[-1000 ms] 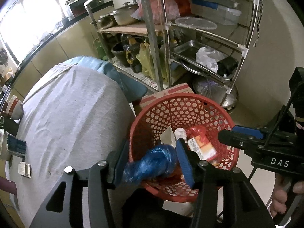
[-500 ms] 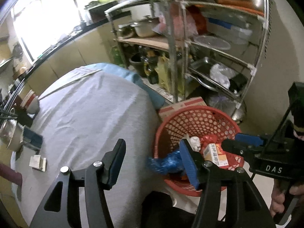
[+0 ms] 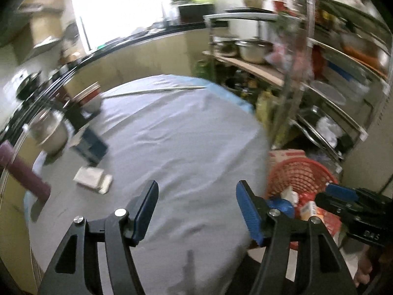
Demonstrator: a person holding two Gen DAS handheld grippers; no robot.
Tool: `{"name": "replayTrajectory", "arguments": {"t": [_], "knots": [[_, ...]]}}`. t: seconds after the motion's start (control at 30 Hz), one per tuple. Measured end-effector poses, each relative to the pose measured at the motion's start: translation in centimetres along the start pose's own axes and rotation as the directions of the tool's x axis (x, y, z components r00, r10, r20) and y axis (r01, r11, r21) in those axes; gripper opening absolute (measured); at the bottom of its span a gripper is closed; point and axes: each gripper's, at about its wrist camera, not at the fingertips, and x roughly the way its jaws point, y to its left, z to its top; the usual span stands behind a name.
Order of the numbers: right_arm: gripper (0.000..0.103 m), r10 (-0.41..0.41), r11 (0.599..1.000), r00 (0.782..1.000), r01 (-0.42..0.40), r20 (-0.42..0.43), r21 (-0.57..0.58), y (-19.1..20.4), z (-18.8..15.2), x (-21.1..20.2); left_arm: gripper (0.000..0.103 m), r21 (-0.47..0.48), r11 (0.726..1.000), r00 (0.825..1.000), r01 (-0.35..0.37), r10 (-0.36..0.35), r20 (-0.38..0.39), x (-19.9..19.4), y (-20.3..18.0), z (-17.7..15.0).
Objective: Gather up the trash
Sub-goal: 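Move both tools back over the table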
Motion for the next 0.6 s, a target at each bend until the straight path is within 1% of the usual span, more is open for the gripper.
{"name": "replayTrajectory", "arguments": {"t": [0.1,0.2,0.33,0.43,0.6], "knots": [[0.057,0.028,0.998,1.000,-0.028,-0.006,-0.051,2.5,0.6,0.7,0.067,-0.067,0.997,0.999,-0.040,0.040,-0.004,-0.1,3.1,-0.5],[0.057,0.053,0.993,0.998,-0.055,-0.019,-0.102,5.3,1.0,1.7,0.067,-0.133,0.987,0.996,-0.084,0.084,-0.009,-0.2,6.2,-1.2],[0.057,0.090,0.982,0.995,-0.094,-0.033,-0.162,8.8,1.1,2.8,0.067,-0.210,0.967,0.990,-0.141,0.142,-0.014,-0.6,10.1,-2.2],[0.057,0.118,0.970,0.992,-0.126,-0.049,-0.210,11.6,1.0,3.5,0.067,-0.258,0.951,0.985,-0.171,0.171,-0.024,-0.8,12.4,-3.0],[0.057,0.147,0.954,0.986,-0.162,-0.078,-0.252,14.6,-0.2,4.2,0.067,-0.307,0.923,0.972,-0.231,0.230,-0.041,-1.0,15.6,-4.3]]}}
